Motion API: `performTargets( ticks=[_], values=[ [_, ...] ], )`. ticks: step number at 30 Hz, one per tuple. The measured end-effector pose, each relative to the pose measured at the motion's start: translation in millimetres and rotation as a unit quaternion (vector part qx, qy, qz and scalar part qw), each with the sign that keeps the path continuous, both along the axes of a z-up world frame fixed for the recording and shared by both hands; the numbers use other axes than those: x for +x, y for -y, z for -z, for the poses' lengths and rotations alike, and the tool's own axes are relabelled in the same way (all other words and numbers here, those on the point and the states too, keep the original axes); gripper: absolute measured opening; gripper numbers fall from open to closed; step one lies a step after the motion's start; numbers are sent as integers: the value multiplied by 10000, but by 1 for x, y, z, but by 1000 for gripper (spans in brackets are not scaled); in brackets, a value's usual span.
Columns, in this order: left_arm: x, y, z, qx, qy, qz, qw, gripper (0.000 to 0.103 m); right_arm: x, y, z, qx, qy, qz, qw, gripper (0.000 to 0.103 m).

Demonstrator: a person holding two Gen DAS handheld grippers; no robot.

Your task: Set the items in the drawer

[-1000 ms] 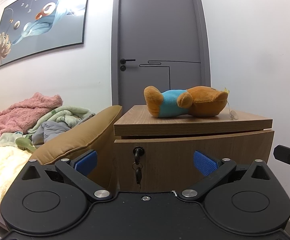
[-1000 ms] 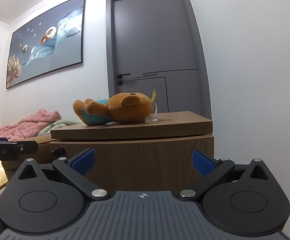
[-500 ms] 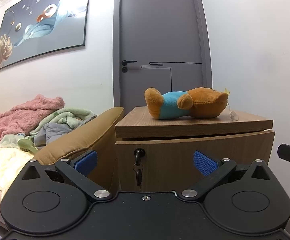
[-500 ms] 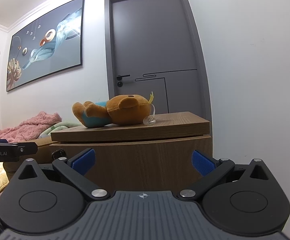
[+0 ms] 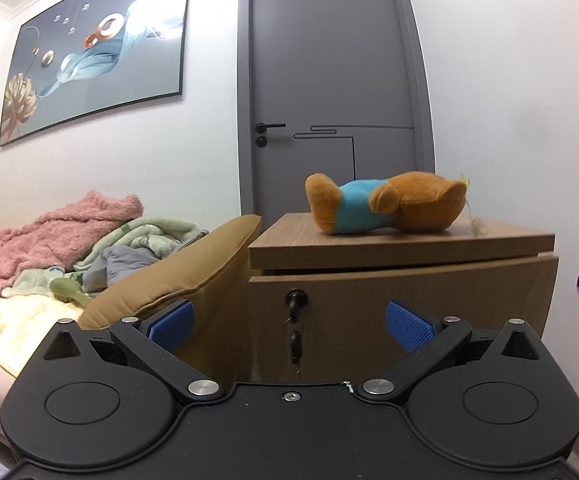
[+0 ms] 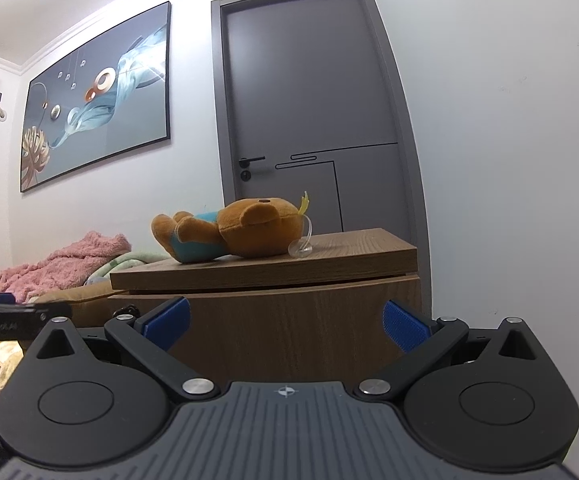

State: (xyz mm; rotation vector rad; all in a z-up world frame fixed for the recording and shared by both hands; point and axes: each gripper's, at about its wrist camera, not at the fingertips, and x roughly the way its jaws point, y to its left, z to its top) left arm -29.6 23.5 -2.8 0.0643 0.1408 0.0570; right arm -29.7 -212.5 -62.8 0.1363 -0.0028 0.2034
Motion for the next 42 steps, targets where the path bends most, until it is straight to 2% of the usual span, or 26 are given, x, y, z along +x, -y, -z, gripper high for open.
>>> performTargets(
  ticks=[5, 9, 14, 17, 27, 33, 42],
  values=[
    [-1, -3, -4, 216, -69, 125, 9997, 102, 1, 2, 0, 32, -1, -12, 10000, 103],
    [-2, -3, -5, 298, 44, 239, 9993, 102, 1, 3, 0, 5, -2, 70, 10000, 103],
    [3, -6, 6, 268, 121, 363, 9989, 102, 1, 1, 1, -22, 22, 94, 10000, 103],
    [10, -6, 12, 319, 35, 429, 9986, 102, 1, -1, 1, -73, 100, 115, 9999, 103],
    [29, -8, 20, -104, -259, 440, 9986, 102, 1, -5, 6, -227, -21, 180, 9996, 103],
    [26, 1, 18, 1, -42, 512, 9987, 102, 1, -5, 6, -218, -25, 168, 9996, 103],
    [31, -4, 20, -48, -9, 534, 9986, 102, 4, -5, 3, -209, 121, 94, 9997, 103]
  ],
)
